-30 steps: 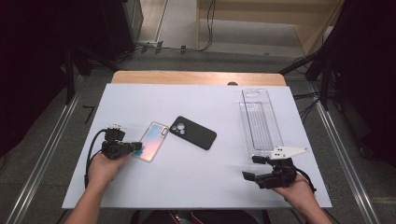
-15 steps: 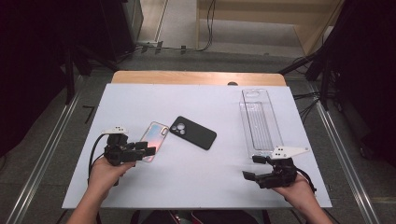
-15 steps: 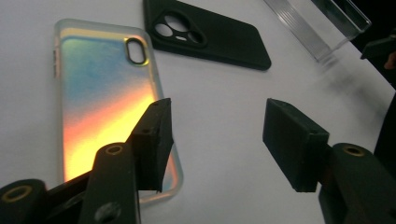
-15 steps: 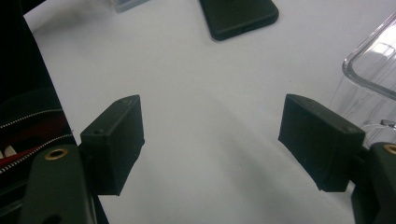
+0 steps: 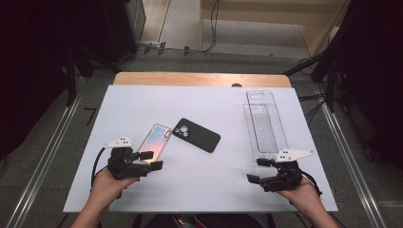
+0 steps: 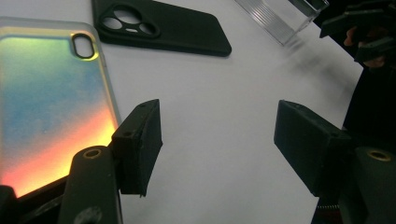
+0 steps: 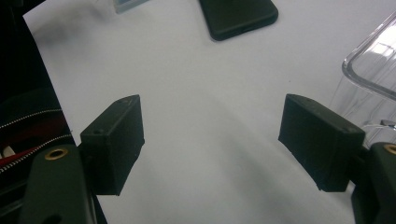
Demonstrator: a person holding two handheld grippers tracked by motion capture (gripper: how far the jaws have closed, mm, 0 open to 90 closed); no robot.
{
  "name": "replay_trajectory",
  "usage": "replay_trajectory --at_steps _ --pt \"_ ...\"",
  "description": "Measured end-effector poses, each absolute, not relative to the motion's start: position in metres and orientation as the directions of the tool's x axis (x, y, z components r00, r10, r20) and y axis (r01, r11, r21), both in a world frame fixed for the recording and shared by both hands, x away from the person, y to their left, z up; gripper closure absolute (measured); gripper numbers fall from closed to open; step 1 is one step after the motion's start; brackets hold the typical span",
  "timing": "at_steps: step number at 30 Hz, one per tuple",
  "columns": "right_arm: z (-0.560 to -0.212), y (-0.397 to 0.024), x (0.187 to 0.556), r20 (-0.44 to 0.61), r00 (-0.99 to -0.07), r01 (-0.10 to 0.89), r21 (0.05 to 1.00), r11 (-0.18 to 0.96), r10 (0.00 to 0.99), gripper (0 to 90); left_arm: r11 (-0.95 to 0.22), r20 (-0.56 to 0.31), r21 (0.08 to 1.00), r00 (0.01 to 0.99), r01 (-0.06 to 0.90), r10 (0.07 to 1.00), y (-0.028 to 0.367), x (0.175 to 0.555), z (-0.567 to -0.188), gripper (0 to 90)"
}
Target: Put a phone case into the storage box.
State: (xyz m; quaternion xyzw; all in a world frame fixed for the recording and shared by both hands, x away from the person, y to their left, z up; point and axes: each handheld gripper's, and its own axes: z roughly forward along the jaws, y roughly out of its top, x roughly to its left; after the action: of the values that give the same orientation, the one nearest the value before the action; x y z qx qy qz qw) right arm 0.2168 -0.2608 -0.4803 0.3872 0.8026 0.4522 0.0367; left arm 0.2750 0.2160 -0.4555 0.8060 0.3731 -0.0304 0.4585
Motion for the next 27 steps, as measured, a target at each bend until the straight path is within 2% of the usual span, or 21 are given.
replay_trajectory --at_steps 10,12,13,15,23,27 --pt "-0.481 -0.261 0.218 0.299 -0.692 0.594 0.753 0.283 0.657 20.3 -0.326 -0.396 0.719 0.747 0.614 0.534 0.213 0.262 -0.457 23.6" --pt "-0.481 -0.261 0.218 0.297 -0.692 0.593 0.753 0.284 0.658 20.3 -0.312 -0.414 0.719 0.744 0.621 0.525 0.213 0.263 -0.457 16.1" --pt "-0.481 -0.261 0.218 0.297 -0.693 0.594 0.752 0.286 0.657 20.3 -0.309 -0.417 0.721 0.745 0.62 0.521 0.212 0.264 -0.457 16.1" --pt "-0.481 -0.261 0.217 0.298 -0.693 0.595 0.751 0.286 0.656 20.3 -0.318 -0.406 0.718 0.743 0.62 0.532 0.211 0.265 -0.457 0.0" --pt "-0.481 -0.261 0.217 0.299 -0.693 0.594 0.752 0.285 0.656 20.3 -0.342 -0.394 0.705 0.744 0.621 0.54 0.208 0.266 -0.458 0.0" --pt "-0.481 -0.261 0.217 0.298 -0.693 0.595 0.751 0.287 0.657 20.3 -0.326 -0.379 0.701 0.719 0.634 0.583 0.21 0.272 -0.455 0.0"
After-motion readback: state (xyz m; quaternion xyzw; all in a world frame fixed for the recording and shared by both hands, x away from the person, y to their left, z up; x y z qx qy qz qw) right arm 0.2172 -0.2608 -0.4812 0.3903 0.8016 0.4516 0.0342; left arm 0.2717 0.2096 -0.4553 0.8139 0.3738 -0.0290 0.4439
